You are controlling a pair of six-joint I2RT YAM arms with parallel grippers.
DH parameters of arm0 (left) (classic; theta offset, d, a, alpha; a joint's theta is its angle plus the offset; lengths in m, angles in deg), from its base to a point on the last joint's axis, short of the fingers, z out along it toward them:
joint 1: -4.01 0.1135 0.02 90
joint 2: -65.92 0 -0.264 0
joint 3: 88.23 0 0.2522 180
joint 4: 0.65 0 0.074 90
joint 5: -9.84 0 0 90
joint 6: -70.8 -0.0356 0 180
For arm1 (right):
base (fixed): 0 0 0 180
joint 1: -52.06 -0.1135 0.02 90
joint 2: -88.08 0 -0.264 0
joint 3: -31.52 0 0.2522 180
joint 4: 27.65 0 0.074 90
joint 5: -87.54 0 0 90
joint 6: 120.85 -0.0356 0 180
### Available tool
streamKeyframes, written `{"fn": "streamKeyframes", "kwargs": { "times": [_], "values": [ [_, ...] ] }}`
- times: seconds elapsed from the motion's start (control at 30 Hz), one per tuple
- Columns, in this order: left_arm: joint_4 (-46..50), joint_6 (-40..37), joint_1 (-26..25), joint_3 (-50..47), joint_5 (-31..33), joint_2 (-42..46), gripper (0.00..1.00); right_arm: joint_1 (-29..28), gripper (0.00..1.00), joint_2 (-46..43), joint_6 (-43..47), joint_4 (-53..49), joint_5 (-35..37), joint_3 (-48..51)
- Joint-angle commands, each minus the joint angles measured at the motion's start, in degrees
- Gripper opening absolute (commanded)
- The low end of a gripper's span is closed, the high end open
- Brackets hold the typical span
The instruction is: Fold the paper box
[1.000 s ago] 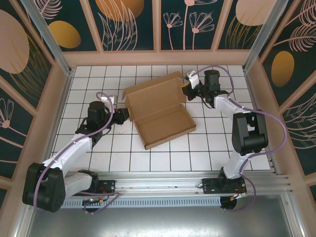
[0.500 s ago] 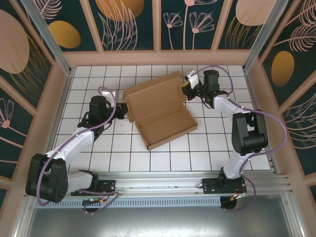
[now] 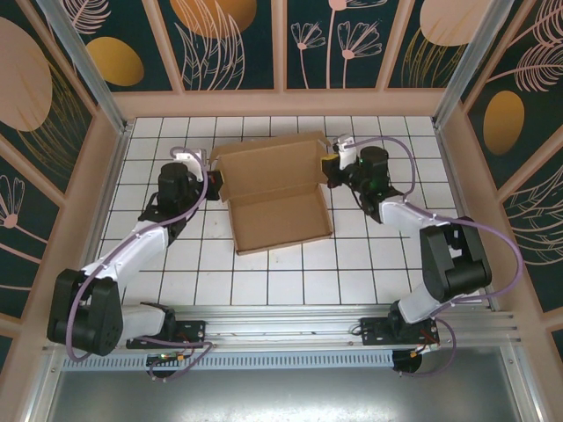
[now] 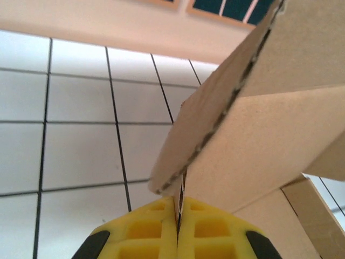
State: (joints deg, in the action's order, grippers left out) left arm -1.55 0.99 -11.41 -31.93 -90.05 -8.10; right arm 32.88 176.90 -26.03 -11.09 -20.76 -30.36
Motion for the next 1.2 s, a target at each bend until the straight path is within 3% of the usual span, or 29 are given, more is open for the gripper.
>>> {"fn": "streamKeyframes", "kwargs": {
  "times": [0.0,0.1,0.23,0.6,0.83,1.17],
  "values": [
    [-9.48,0.85,-0.49,2.50,3.02,-2.64,0.00,-3.77,0.00,-2.52,-5.09,12.93,14.33,2.71],
    [-14.71,0.11,-1.45,1.64,5.37,-4.72,0.00,-6.72,0.00,-1.76,-6.25,19.11,23.71,4.45],
    [-19.44,-0.24,-3.18,0.12,8.79,-6.30,0.00,-7.97,0.00,0.21,-8.09,27.58,27.06,6.71],
    [-34.39,-1.49,-6.71,-7.55,17.01,-8.43,0.00,-6.83,0.00,9.14,-15.31,53.54,23.97,15.13],
    [-38.71,0.48,-9.18,-10.71,19.48,-9.78,0.00,-6.83,0.00,12.11,-16.45,57.42,21.16,18.32],
    [-43.37,5.28,-12.03,-16.20,24.02,-10.79,0.00,-11.82,0.00,13.37,-11.24,59.11,27.67,20.91]
  ]
}}
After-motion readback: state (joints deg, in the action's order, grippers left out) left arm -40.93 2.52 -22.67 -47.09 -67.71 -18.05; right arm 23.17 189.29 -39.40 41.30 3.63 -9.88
